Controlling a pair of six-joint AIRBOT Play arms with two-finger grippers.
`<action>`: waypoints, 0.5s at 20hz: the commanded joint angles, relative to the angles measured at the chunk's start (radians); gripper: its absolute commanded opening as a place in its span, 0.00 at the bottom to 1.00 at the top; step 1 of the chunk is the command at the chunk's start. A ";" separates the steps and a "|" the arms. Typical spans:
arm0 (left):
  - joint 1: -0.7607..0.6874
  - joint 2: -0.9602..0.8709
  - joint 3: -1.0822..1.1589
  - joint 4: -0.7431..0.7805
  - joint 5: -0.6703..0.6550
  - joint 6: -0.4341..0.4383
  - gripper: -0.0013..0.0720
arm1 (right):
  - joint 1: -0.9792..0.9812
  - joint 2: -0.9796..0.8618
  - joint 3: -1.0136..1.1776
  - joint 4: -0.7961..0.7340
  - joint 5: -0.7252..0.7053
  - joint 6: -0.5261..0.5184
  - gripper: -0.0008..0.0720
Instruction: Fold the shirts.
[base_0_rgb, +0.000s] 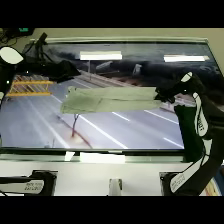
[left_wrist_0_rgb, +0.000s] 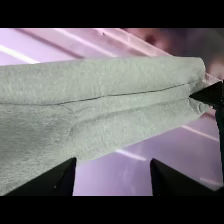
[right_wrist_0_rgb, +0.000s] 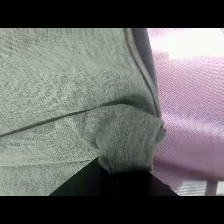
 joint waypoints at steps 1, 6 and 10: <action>-0.051 -0.010 0.001 0.001 0.002 0.003 0.74 | 0.008 0.031 0.001 0.007 -0.015 0.002 0.04; -0.168 -0.093 -0.002 0.000 0.032 0.002 0.06 | 0.008 0.202 0.001 0.007 0.023 -0.047 0.04; -0.348 -0.222 -0.002 -0.056 0.185 -0.037 0.06 | 0.009 0.339 0.001 0.006 0.134 -0.047 0.04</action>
